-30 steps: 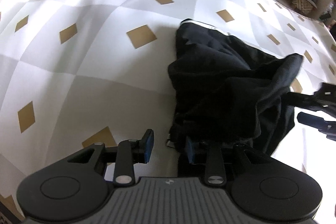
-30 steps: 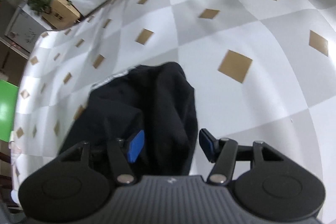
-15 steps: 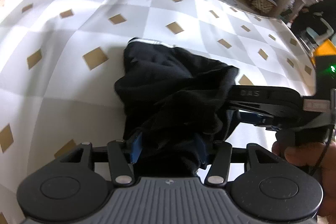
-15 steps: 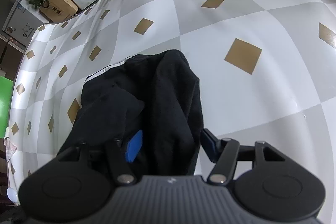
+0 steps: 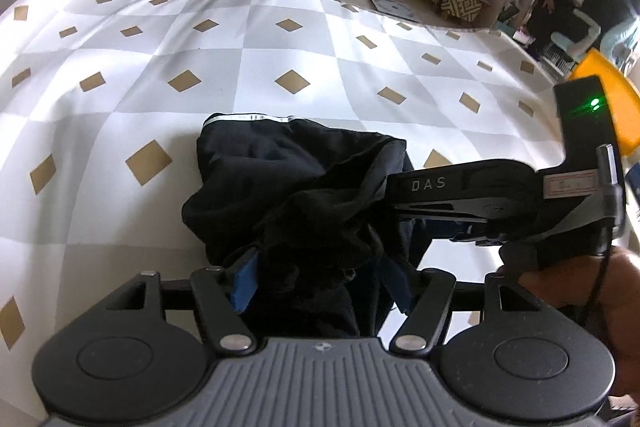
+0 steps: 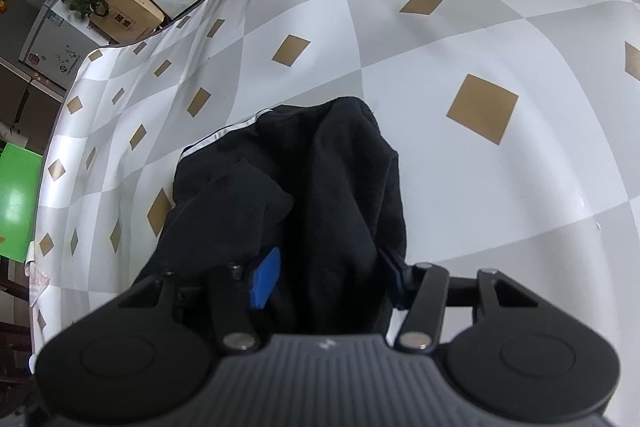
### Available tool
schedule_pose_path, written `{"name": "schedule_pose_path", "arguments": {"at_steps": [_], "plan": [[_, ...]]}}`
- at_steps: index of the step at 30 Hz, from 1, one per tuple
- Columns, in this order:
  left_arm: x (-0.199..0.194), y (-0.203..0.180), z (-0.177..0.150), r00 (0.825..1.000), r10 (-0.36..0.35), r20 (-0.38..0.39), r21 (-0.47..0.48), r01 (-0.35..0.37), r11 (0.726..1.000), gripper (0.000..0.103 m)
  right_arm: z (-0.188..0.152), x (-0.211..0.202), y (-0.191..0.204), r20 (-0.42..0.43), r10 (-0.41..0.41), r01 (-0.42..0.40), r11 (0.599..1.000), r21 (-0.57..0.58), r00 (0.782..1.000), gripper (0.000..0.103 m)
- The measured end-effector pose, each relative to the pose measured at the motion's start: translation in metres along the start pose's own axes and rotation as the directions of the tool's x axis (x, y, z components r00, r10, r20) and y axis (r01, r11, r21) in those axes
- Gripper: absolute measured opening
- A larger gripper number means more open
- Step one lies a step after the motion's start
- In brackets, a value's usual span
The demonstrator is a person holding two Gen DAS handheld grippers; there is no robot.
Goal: Fold clothes
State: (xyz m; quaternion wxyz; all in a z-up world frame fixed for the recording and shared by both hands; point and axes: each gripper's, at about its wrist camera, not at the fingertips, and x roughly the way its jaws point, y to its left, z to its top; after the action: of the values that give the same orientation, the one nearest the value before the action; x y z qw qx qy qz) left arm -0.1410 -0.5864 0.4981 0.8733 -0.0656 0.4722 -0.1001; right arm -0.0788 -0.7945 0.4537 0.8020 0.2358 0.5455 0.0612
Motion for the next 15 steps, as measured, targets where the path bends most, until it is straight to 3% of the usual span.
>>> {"name": "schedule_pose_path", "arguments": {"at_steps": [4, 15], "plan": [[0.01, 0.006, 0.004, 0.999, 0.05, -0.005, -0.037, -0.051, 0.998, 0.064, 0.0, 0.0, -0.001, -0.005, 0.011, -0.011, 1.0, -0.003, 1.0, 0.05], [0.021, 0.017, 0.01, 0.996, 0.092, 0.001, -0.093, -0.092, 0.991, 0.062, 0.0, -0.001, -0.015, -0.009, 0.007, -0.007, 0.998, 0.058, 1.0, 0.049]]}}
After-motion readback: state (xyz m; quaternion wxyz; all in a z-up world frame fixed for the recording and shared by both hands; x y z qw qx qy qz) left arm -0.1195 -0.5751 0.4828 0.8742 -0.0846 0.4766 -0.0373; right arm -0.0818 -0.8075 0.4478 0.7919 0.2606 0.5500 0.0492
